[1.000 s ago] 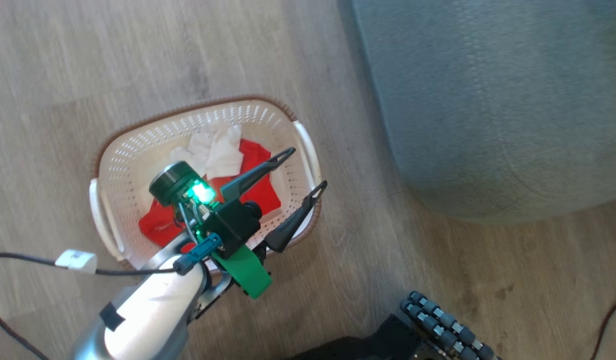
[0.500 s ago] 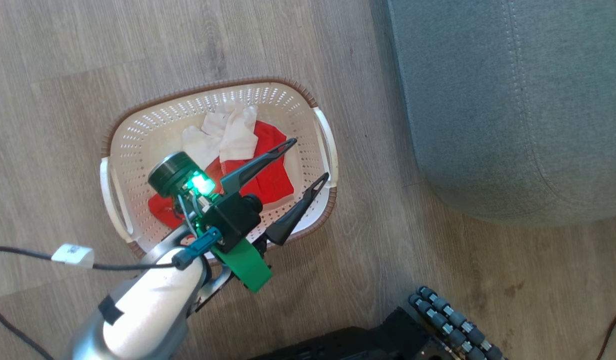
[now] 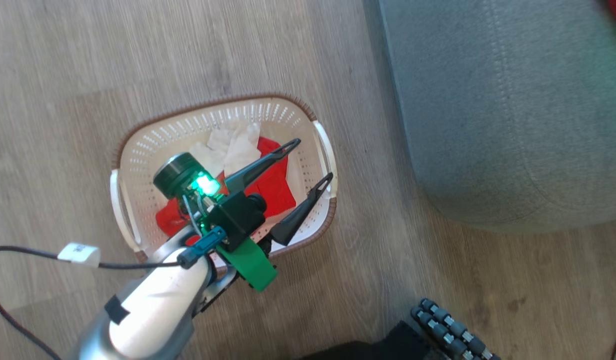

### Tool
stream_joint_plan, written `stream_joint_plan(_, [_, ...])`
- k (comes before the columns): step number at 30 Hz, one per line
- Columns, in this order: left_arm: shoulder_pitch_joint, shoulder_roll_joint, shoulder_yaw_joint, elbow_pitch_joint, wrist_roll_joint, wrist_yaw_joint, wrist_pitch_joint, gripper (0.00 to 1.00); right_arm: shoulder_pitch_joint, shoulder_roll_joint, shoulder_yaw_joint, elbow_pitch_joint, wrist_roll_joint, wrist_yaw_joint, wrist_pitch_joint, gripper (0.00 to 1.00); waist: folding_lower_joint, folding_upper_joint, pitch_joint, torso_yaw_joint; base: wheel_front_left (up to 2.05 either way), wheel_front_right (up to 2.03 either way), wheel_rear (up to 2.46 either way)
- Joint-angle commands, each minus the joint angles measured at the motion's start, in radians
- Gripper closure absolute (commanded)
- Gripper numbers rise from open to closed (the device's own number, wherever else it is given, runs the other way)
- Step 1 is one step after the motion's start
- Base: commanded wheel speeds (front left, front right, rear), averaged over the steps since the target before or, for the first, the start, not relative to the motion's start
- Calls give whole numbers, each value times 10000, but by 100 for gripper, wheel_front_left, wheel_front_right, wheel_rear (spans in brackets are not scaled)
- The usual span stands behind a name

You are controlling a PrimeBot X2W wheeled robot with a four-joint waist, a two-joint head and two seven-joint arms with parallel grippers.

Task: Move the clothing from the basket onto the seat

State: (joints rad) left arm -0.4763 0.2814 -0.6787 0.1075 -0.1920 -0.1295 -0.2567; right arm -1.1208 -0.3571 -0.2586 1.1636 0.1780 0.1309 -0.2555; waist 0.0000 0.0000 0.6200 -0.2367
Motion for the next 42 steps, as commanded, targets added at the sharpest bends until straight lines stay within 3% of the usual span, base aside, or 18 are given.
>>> stream_joint_plan(1, [-15, -51, 266, -277, 61, -12, -51, 0, 31, -206, 132, -245, -44, -2, -63, 0, 0, 0, -238, -15, 0, 0, 0])
stream_joint_plan(9, [381, -695, 436, -136, -9, -12, -51, 0, 796, -243, 678, -181, -81, -2, -63, 0, 0, 0, -1529, -62, 0, 0, 0])
stream_joint_plan(16, [1021, -1299, 783, 32, -61, -12, -51, 0, 1755, -313, 1301, -1082, 336, -2, -63, 0, 0, 0, -2961, 15, 0, 0, 0])
stream_joint_plan(25, [1881, -1700, 1633, 49, 295, -12, -51, 0, 4079, -243, 2593, -4873, 2028, -2, -63, 0, 0, 0, -4317, 531, 0, 0, 0])
stream_joint_plan(31, [2385, -1995, 2870, -81, 522, 31, -51, 0, 5863, -135, 3224, -7448, 2728, -2, -63, 0, 0, 0, -4822, 1056, 0, 0, 0])
stream_joint_plan(36, [2608, -2167, 3732, -162, 589, 203, -51, 0, 6940, -36, 3788, -8823, 3031, -2, -63, 0, 0, 0, -5031, 1478, 0, 0, 0])
stream_joint_plan(42, [2963, -2291, 4855, -98, 438, 703, -51, 0, 8338, 202, 4569, -9990, 2998, -2, -63, 0, 0, 0, -5351, 1971, 0, 0, 0])
